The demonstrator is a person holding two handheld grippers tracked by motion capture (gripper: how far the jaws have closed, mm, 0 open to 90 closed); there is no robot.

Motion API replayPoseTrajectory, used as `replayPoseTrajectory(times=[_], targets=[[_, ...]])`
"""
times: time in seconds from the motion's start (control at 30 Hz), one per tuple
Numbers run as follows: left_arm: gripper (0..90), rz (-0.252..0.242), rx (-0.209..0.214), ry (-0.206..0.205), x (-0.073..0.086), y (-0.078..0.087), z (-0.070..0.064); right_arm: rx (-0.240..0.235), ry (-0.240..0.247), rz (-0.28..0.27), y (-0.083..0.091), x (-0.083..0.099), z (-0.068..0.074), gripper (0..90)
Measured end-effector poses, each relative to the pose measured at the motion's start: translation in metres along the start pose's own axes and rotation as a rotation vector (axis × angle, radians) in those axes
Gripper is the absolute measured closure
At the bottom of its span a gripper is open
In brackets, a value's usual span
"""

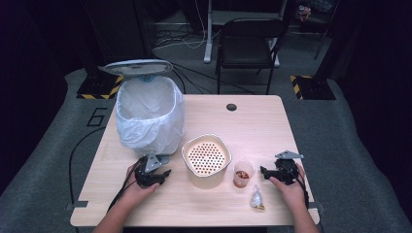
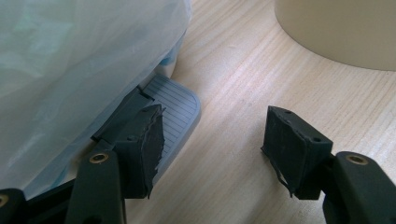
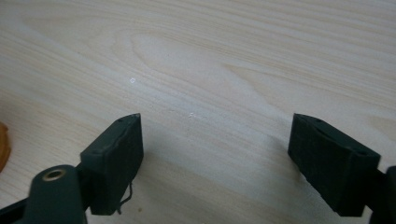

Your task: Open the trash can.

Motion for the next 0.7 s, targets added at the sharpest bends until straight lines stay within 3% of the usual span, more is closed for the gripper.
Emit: replayPoseTrajectory(times=[0.13, 0.17, 0.37, 0.43, 0.7], targets=[[38.0, -0.001, 0.000, 0.002, 0.000, 0.000, 0.000, -0.015, -0.001, 0.038, 0.004, -0.002, 0.005, 28.0], [38.0, 0.000, 0.000, 0.001, 0.000, 0.000, 0.000, -0.025, 0.017, 0.046, 0.006, -0.002, 0.005, 28.5], [38.0, 0.004, 0.009, 0.001, 0.000, 0.000, 0.000, -0.025, 0.020, 0.076, 0.017, -0.008, 0.017, 29.3], [38.0, 0.003, 0.009, 0.000, 0.000, 0.000, 0.000, -0.049, 0.038, 0.043, 0.029, -0.016, 0.024, 32.3], [38.0, -0.003, 0.001, 0.001, 0.000, 0.000, 0.000, -0.076, 0.069, -0.020, 0.054, -0.019, 0.036, 37.7]])
Point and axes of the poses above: each handheld gripper's, and its own axes: y roughly backward along the jaws, x roughly out of its underside, z roughly to its left, the point moved 6 cm from there along -y, roughly forward along the jaws, and after that the axes turned 11 degrees about -z, right-handed, at the moved point
